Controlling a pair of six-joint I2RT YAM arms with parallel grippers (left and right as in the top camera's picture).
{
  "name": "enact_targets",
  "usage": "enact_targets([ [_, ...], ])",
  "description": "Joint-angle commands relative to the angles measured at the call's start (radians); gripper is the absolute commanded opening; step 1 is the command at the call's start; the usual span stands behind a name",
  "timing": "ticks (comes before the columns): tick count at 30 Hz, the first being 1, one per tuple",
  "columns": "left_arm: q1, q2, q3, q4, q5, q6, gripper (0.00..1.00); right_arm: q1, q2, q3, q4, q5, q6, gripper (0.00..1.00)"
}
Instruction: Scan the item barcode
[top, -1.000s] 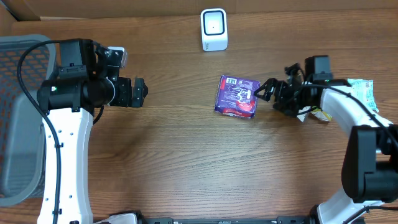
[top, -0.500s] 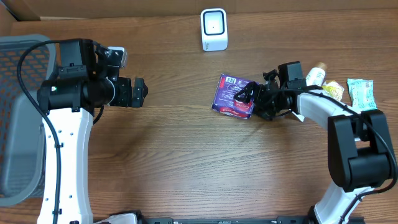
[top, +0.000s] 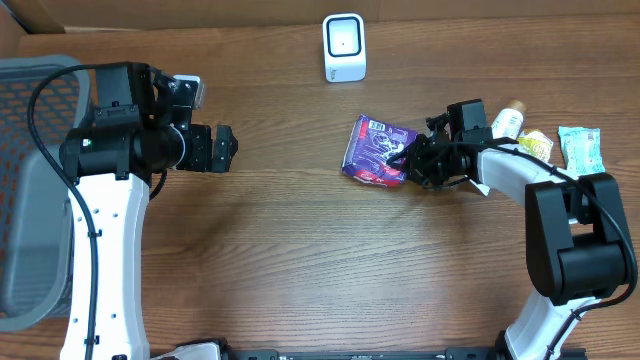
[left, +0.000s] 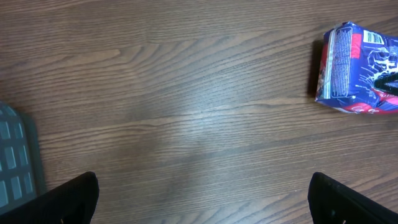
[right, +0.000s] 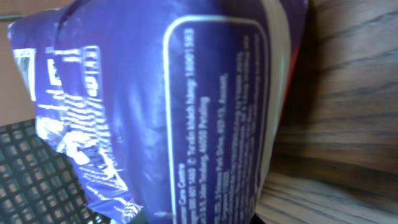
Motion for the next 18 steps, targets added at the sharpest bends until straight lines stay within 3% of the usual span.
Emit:
enact_targets([
  [1, -0.006, 0.0, 0.002, 0.004, 0.008, 0.018, 1.0, 0.002, -0.021, -0.005, 0.0, 0.019, -0.051, 0.11],
  [7, -0.006, 0.0, 0.002, 0.004, 0.008, 0.018, 1.0, 0.002, -0.126, 0.007, -0.061, 0.029, -0.184, 0.04],
  [18, -0.006, 0.0, 0.002, 0.003, 0.008, 0.018, 0.99, 0.068, -0.265, 0.241, -0.449, 0.222, -0.494, 0.04],
])
